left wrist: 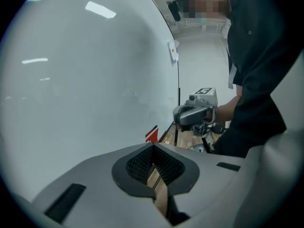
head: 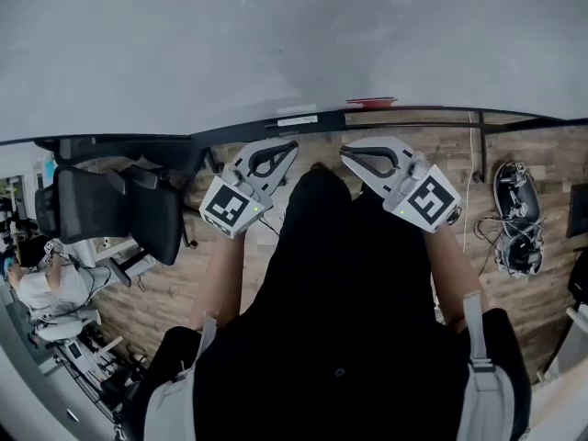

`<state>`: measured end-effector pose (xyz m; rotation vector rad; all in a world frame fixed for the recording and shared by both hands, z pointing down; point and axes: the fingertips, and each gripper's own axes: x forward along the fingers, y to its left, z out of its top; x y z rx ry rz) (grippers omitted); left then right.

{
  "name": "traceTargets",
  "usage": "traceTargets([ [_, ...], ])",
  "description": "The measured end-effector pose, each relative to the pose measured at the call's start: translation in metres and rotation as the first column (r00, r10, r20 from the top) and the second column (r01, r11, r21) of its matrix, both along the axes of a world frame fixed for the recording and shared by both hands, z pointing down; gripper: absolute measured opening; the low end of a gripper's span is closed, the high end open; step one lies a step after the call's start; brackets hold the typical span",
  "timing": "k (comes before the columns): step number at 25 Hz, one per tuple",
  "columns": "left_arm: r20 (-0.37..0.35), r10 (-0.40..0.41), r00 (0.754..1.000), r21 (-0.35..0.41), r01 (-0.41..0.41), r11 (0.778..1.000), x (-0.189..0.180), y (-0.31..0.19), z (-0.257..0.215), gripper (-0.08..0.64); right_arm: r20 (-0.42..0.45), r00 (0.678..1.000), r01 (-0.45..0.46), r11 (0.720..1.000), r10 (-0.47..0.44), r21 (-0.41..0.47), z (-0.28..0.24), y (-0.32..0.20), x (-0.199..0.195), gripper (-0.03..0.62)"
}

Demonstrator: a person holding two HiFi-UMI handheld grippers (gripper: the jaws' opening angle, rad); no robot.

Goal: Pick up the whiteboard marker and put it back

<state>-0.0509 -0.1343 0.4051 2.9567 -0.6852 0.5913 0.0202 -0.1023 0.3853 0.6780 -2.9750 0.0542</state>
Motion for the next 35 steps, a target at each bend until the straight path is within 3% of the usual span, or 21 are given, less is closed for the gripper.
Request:
traceTargets([
  [3,0.121,-0.002,0.993,0.053,-0.005,0.999,-0.008,-0.016,0.013,0.012,-0.011,1.000,0.006,1.000,-0.006,-0.020,0.007,-0.004,-0.003,0.021],
  [8,0.247,0.016,0.969,0.062,-0.032,0.998,-0.008,-0.029,0.047,0.014,-0.015,0.998,-0.066,0.996,0.066,-0.057,0.012,-0.026,0.005,0.021],
  [14,0.441,0.044,0.896,0.081,-0.089,0.993,-0.012,-0.047,0.087,0.038,0.039,0.991,-0.130,0.990,0.132,-0.053,0.001,-0.047,0.016,0.021],
  [18,0.511,0.067,0.857,0.059,-0.113,0.992,-0.012,-0.052,0.106,0.072,0.008,0.991,-0.131,0.989,0.132,-0.064,0.009,-0.050,0.023,0.021],
  [24,0.624,0.077,0.778,0.057,-0.144,0.988,-0.018,-0.050,0.130,0.086,-0.015,0.994,-0.113,0.990,0.112,-0.088,0.017,-0.043,0.023,0.021],
  [35,0.715,0.040,0.698,0.085,-0.143,0.986,-0.020,-0.056,0.153,0.100,-0.042,0.996,-0.081,0.991,0.076,-0.110,0.028,-0.034,0.018,0.021],
])
